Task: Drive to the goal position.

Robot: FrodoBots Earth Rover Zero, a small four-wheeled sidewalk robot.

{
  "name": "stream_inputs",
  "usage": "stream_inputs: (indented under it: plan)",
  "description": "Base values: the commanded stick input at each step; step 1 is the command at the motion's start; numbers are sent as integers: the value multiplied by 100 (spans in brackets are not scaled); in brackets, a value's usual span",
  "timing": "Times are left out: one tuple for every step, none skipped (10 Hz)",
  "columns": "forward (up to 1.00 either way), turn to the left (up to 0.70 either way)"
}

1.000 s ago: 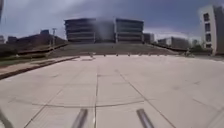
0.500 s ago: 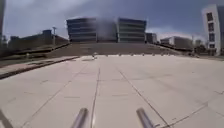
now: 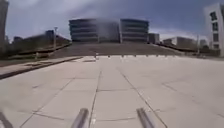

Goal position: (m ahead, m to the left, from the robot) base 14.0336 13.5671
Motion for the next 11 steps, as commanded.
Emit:
stream_inputs:
  plan:
    - [100,-8]
    - [100,-28]
    - [100,-37]
    - [100,-35]
    - [100,-26]
    - [100,-6]
    - [100,0]
    - [100,0]
    - [100,-10]
    - [100,-26]
    - [100,-30]
